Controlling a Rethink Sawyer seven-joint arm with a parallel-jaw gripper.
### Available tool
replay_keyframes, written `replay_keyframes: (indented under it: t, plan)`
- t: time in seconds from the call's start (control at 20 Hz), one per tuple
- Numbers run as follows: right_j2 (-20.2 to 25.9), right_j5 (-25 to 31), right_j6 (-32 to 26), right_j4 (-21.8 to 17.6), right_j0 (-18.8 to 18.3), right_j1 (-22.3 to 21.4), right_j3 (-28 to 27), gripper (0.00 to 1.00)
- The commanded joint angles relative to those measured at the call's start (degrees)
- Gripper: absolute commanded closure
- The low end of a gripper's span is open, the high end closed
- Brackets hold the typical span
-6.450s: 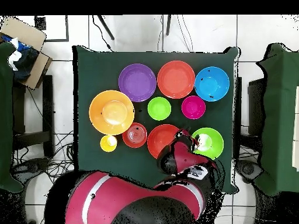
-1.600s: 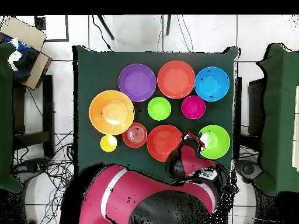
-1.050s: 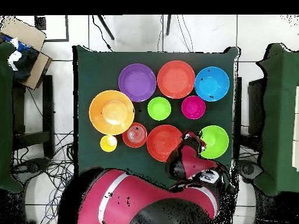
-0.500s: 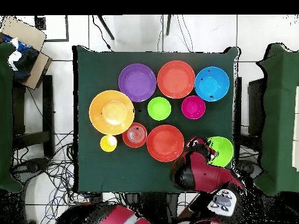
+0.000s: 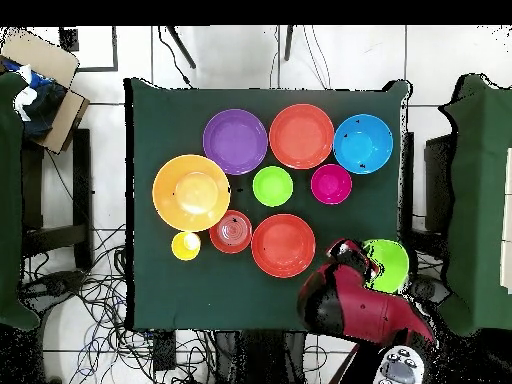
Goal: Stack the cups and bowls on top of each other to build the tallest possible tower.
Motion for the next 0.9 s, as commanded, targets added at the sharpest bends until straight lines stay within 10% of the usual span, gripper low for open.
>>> replay_keyframes:
  t: [0.05, 0.9]
  plan:
    - [10.20, 8.84, 0.11, -2.29, 0.35, -3.77, 3.97, 1.00]
    - [14.70, 16.78, 2.27, 2.16, 0.92, -9.46, 6.51, 1.00]
